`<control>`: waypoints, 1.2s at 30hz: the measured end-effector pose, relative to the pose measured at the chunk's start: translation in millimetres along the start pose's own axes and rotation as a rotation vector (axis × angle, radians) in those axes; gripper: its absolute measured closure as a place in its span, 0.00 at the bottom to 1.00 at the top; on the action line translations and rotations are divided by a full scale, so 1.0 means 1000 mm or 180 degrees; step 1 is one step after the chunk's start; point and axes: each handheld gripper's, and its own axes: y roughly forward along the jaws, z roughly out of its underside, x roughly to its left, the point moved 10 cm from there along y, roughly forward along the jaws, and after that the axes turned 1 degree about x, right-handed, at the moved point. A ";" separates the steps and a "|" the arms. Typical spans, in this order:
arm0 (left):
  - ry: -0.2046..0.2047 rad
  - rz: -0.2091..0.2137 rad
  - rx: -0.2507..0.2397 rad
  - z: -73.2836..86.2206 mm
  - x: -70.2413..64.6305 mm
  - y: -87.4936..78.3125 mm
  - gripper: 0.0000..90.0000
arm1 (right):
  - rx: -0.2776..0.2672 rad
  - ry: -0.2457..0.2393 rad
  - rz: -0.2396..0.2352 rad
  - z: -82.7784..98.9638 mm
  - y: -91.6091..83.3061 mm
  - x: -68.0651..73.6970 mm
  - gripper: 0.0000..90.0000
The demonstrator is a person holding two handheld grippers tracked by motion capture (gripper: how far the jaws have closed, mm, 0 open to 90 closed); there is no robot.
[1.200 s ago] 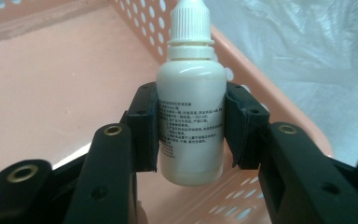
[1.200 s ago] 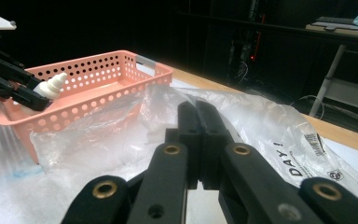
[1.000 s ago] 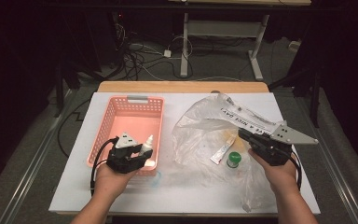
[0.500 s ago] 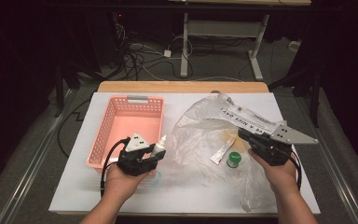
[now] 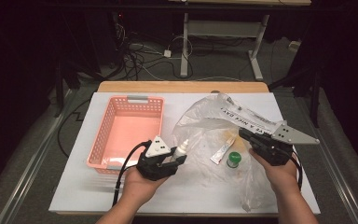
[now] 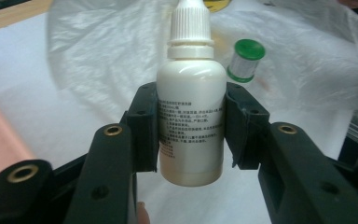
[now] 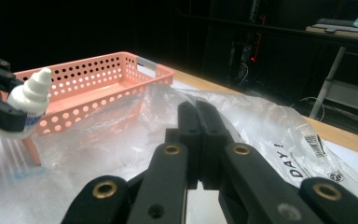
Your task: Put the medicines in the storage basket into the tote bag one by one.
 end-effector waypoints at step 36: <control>0.0081 -0.0114 0.0199 -0.018 -0.020 0.123 0.65 | -0.0016 -0.0026 -0.0043 -0.002 0.004 0.004 1.00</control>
